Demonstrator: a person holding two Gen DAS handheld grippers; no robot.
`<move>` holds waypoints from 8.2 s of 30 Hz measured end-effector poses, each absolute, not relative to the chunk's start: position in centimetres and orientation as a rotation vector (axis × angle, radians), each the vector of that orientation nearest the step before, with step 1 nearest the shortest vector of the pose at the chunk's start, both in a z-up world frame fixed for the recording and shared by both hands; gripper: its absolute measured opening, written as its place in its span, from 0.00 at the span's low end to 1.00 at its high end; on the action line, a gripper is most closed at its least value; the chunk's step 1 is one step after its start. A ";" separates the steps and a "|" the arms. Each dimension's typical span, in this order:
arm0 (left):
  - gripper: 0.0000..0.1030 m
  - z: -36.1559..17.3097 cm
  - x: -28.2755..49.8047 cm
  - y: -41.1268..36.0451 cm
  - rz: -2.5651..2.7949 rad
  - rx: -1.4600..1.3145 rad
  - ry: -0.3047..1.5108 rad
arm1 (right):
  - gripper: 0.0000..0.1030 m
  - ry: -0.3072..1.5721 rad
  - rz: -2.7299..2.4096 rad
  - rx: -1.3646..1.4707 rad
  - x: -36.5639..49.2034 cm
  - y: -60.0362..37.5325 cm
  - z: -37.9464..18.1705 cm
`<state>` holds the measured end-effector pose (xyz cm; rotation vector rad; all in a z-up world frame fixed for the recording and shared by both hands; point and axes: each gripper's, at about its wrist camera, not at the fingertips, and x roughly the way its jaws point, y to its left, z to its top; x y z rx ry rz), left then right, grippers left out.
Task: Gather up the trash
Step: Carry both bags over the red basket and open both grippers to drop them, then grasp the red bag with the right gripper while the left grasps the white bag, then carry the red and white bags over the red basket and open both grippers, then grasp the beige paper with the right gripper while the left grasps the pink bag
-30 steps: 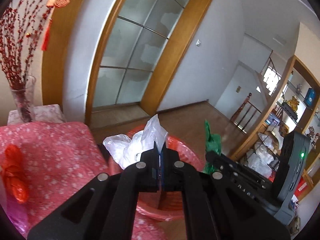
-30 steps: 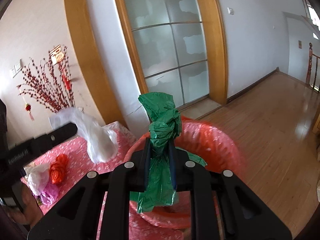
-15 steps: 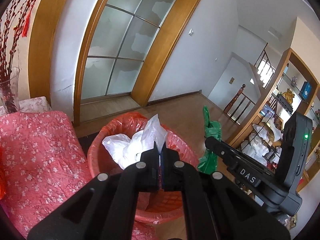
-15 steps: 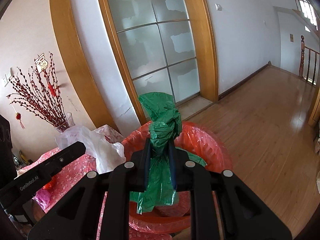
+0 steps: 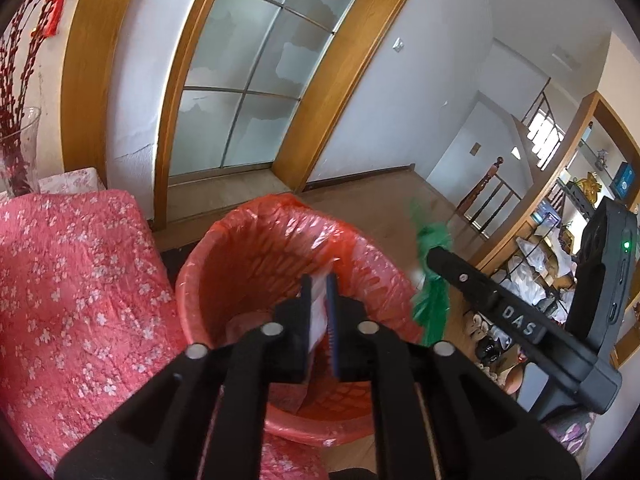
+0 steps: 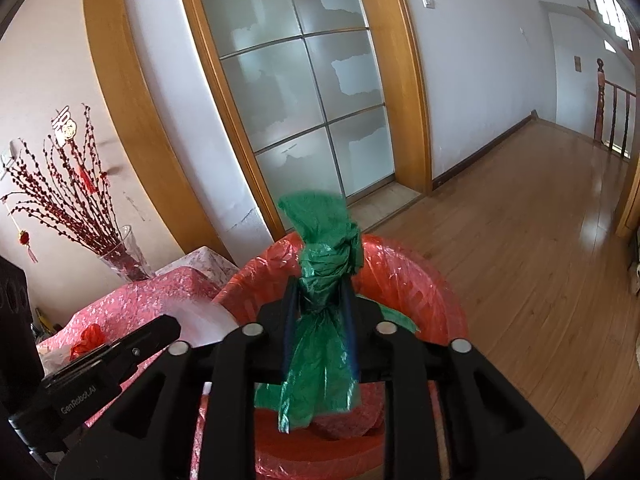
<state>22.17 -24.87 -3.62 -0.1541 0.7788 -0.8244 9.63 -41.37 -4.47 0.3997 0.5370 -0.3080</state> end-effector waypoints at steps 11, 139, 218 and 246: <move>0.39 -3.1 21.4 -19.5 -0.687 -0.124 0.705 | 0.74 0.478 -0.372 0.278 8.1 -39.1 -3.4; 0.11 -3.5 19.7 3.9 -0.346 -0.188 0.690 | 0.34 0.689 0.117 0.182 14.7 -21.2 -8.3; 0.52 -2.2 18.8 -7.2 -0.419 -0.105 0.591 | 0.81 0.520 -0.192 0.230 10.4 -32.0 -5.5; 0.52 -4.8 13.6 18.8 0.063 -0.253 0.607 | 0.46 0.727 0.368 0.041 18.8 0.1 -5.7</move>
